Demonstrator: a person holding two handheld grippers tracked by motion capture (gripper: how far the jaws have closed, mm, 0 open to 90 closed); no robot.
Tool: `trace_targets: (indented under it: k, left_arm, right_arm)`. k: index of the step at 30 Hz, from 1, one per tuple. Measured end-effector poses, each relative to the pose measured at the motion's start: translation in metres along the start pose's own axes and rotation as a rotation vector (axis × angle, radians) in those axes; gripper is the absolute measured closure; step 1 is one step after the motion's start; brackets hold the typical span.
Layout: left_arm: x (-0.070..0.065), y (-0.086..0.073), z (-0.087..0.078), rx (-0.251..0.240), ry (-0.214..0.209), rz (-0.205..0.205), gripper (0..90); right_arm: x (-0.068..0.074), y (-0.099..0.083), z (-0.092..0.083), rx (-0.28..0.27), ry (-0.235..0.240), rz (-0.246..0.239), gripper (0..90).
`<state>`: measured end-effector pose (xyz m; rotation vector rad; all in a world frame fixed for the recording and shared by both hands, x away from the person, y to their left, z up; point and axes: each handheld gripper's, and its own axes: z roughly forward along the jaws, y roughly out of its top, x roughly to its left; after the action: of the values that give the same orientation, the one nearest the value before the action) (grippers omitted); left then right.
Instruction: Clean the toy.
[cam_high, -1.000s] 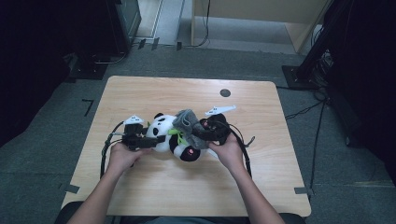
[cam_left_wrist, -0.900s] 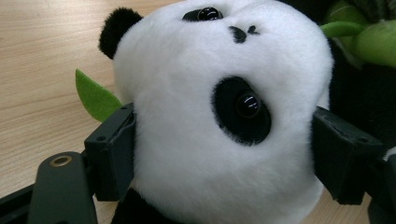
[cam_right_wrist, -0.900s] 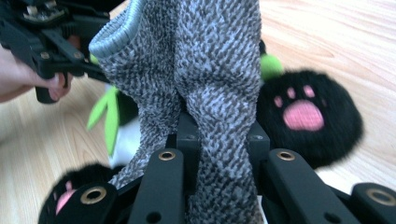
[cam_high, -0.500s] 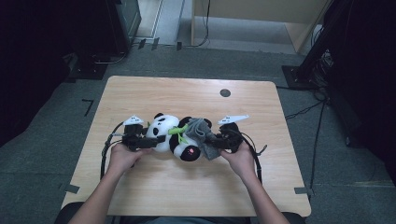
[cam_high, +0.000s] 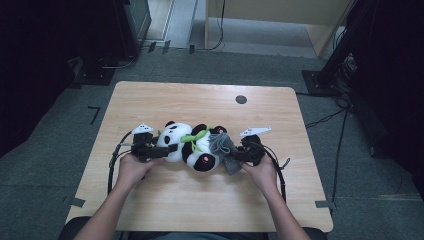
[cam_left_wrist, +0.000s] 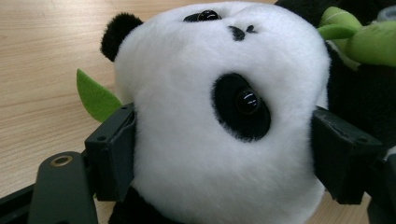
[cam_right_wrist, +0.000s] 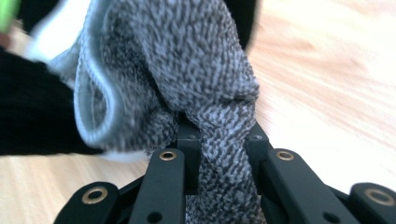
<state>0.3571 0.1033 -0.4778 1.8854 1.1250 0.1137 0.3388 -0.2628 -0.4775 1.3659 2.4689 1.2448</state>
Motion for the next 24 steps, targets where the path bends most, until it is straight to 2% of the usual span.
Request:
trace_targets:
  k: [5, 8, 9, 11, 12, 13, 14, 15, 16, 17, 18, 21, 22, 24]
  left_arm:
    - [-0.001, 0.0, 0.0, -0.002, 0.005, 0.005, 21.0]
    - [-0.002, 0.0, -0.001, -0.008, 0.007, 0.004, 22.7]
    - [-0.002, 0.001, -0.001, -0.009, 0.008, -0.002, 23.7]
    - [-0.004, 0.002, -0.002, -0.008, 0.019, -0.003, 25.5]
    - [-0.005, 0.002, -0.002, -0.009, 0.021, -0.005, 26.0]
    - [-0.005, 0.002, -0.002, -0.009, 0.021, -0.005, 26.5]
    - [-0.007, 0.002, -0.002, -0.014, 0.029, 0.0, 27.0]
    - [-0.007, 0.002, -0.002, -0.014, 0.029, 0.0, 27.4]
    - [-0.007, 0.002, -0.002, -0.014, 0.029, 0.0, 27.6]
    - [-0.007, 0.003, -0.003, -0.015, 0.029, -0.002, 27.8]
    - [-0.007, 0.003, -0.003, -0.015, 0.029, -0.002, 27.8]
    - [-0.008, 0.003, -0.003, -0.014, 0.031, 0.0, 27.7]
    - [-0.009, 0.003, -0.003, -0.016, 0.031, -0.002, 27.7]
    - [-0.009, 0.002, -0.003, -0.013, 0.035, 0.003, 27.5]
  right_arm:
    - [-0.013, -0.003, 0.002, 0.043, -0.042, 0.051, 76.9]
    - [-0.02, -0.003, -0.001, 0.069, -0.098, 0.077, 77.0]
    - [-0.022, -0.003, -0.004, 0.069, -0.112, 0.094, 77.1]
    - [-0.024, -0.001, -0.014, 0.032, -0.107, 0.118, 77.3]
    - [-0.023, 0.002, -0.02, 0.0, -0.101, 0.113, 77.3]
    - [-0.023, 0.002, -0.02, 0.0, -0.101, 0.113, 77.3]
    - [-0.016, 0.01, -0.033, -0.057, -0.087, 0.102, 77.3]
    - [-0.011, 0.015, -0.04, -0.087, -0.081, 0.084, 77.2]
    - [-0.011, 0.015, -0.04, -0.087, -0.081, 0.084, 77.2]
    - [0.002, 0.027, -0.051, -0.137, -0.058, 0.052, 77.3]
    - [0.008, 0.033, -0.055, -0.156, -0.048, 0.034, 77.3]
    - [0.025, 0.052, -0.058, -0.172, -0.015, -0.006, 77.2]
    - [0.025, 0.052, -0.058, -0.172, -0.015, -0.006, 77.2]
    - [0.039, 0.071, -0.052, -0.166, 0.011, -0.044, 77.2]
